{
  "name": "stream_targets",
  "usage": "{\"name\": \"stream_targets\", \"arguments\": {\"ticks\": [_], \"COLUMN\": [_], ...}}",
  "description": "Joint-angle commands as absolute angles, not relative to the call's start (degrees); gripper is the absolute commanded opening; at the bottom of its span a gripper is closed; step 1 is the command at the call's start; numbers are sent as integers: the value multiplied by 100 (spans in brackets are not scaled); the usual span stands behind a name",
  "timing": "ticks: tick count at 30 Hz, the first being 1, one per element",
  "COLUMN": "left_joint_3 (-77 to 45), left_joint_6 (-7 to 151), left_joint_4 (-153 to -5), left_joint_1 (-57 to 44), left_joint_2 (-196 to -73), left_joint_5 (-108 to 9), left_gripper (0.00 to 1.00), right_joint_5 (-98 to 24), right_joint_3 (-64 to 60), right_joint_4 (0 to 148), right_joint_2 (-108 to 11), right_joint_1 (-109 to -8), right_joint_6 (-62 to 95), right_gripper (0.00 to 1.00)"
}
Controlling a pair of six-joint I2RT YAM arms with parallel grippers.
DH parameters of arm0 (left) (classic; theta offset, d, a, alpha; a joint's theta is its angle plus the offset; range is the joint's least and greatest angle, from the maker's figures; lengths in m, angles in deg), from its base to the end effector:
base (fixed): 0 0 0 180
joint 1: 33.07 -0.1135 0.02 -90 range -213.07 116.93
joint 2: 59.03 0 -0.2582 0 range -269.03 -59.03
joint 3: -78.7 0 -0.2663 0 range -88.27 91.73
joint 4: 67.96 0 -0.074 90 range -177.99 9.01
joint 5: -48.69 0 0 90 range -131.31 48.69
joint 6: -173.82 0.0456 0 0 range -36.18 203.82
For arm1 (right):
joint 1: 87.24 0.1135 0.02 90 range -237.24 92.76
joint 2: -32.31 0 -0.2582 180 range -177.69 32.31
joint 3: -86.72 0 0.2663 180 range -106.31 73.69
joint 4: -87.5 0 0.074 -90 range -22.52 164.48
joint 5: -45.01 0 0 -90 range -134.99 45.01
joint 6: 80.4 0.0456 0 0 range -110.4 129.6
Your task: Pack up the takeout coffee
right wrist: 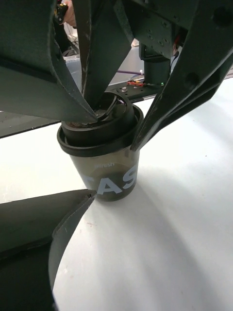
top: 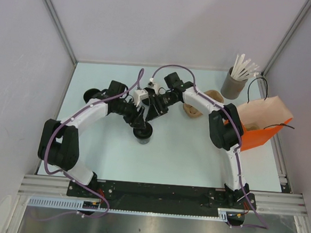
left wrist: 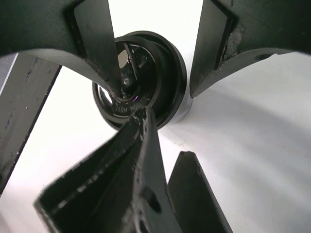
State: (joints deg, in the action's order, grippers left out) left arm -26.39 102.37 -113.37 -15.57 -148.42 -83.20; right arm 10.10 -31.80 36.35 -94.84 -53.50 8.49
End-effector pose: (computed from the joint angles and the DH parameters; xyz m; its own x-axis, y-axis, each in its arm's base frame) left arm 0.3049 -0.1280 0.2117 -0.6093 0.4404 -0.6594 0.7776 0.4948 -0.3880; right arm 0.3864 0.3030 0.1928 -0.7056 -0.4846 -0.5170 -0.6749 0.2373 0.6987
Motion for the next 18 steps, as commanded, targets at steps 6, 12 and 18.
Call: {"name": "stream_targets", "arguments": {"ticks": [6, 12, 18], "left_joint_3": [-2122, -1972, -2288], "left_joint_6": [10342, 10333, 10553], "left_joint_4": [-11570, -11684, -11790], "left_joint_1": [-1646, -2286, -2674], "left_joint_2": [-14833, -14623, -14491], "left_joint_5": [-8649, -8965, -9001], "left_gripper": [66, 66, 67], "right_joint_5": [1257, 1257, 1328], "right_joint_3": [-3327, -3037, -2975], "right_joint_4": [3520, 3598, 3695], "right_joint_2": [-9223, -9091, -9064], "right_joint_1": [-5472, -5411, -5279], "right_joint_6": [705, 740, 810], "right_gripper": [62, 62, 68]}}
